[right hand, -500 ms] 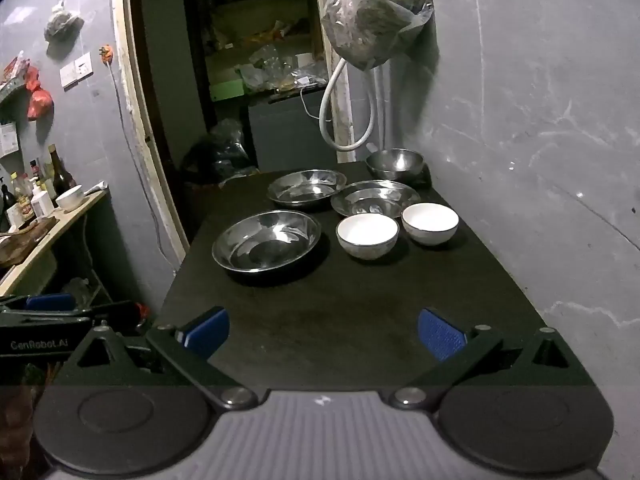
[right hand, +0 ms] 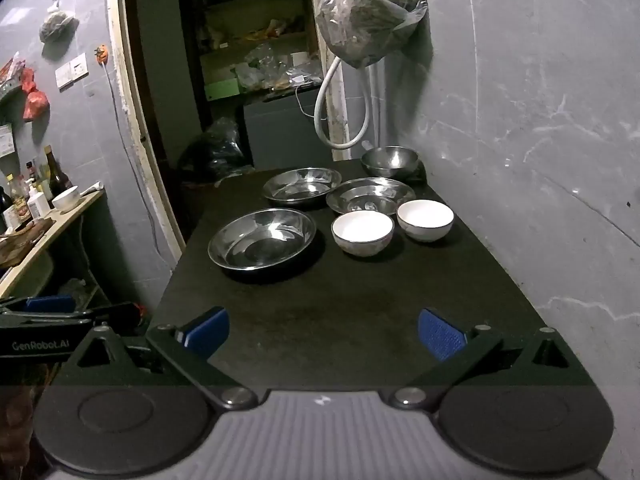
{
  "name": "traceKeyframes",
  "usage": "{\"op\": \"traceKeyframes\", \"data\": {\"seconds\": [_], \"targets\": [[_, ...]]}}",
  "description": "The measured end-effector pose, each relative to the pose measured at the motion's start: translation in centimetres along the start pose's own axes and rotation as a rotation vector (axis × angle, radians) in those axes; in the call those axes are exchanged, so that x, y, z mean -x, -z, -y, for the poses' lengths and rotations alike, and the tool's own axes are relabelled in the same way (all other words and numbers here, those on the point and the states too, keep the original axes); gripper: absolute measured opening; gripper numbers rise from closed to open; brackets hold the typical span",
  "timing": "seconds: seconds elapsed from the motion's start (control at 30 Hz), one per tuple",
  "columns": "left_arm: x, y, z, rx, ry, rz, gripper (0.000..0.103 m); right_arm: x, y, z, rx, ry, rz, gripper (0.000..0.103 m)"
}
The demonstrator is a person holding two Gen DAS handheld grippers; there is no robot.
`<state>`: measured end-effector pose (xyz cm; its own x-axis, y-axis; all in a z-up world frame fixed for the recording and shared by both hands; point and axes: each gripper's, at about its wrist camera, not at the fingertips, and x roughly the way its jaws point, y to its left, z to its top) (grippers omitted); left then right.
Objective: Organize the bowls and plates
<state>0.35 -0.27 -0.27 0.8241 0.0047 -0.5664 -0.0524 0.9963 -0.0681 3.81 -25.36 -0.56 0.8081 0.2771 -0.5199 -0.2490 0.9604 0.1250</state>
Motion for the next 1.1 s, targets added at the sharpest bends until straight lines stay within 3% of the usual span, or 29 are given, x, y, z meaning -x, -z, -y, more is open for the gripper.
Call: {"op": "traceKeyframes", "data": {"seconds": [1.1], "targets": [[-0.4, 0.5, -1.8, 0.035, 0.006, -0.026, 0.102, -0.6, -0.3, -1.6, 0.021, 0.011, -0.005, 0.103]]}}
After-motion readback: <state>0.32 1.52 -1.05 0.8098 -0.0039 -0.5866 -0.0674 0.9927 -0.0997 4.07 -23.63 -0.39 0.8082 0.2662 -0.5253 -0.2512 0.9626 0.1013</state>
